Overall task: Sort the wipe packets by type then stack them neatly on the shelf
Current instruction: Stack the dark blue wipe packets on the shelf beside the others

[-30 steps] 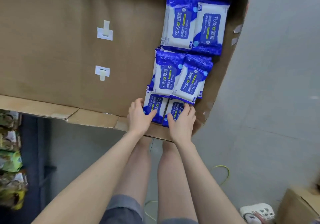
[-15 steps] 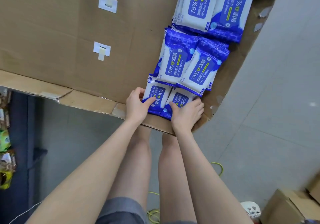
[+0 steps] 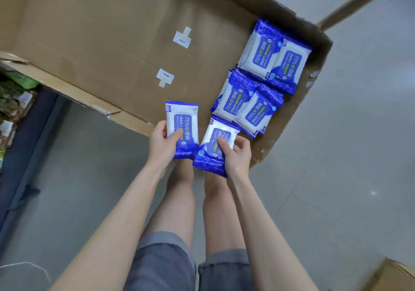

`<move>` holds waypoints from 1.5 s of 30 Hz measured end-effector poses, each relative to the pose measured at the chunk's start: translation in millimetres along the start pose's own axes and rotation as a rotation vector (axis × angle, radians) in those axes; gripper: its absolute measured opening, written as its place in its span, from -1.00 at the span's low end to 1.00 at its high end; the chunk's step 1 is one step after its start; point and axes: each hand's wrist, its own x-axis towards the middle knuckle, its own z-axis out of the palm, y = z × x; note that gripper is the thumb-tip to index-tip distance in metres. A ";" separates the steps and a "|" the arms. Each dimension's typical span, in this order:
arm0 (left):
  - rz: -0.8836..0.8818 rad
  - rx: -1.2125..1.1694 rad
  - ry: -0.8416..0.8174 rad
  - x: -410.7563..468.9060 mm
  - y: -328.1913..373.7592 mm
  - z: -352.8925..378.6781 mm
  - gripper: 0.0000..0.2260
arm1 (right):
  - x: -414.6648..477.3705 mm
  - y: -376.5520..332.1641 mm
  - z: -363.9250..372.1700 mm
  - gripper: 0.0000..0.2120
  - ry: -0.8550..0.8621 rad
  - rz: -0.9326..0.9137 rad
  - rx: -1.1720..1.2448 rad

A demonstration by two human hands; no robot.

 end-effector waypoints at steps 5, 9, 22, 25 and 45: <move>0.011 -0.326 0.117 -50.2 39.4 -59.5 -0.91 | -66.8 -42.6 20.4 -0.74 -0.242 -0.100 -0.004; 0.078 -0.545 0.165 -84.6 71.7 -121.3 -0.74 | -127.3 -87.6 58.1 -0.66 -0.430 -0.206 -0.062; 0.351 -0.794 0.477 -137.7 111.9 -421.0 -0.85 | -345.3 -109.1 299.3 -0.75 -0.889 -0.473 -0.294; 0.418 -0.797 0.523 -146.2 110.5 -484.8 -0.80 | -387.2 -101.6 354.8 -0.80 -0.988 -0.552 -0.316; 0.718 -0.564 0.840 -133.8 191.3 -802.5 -0.89 | -571.8 -135.9 670.1 -0.81 -1.334 -0.963 -0.393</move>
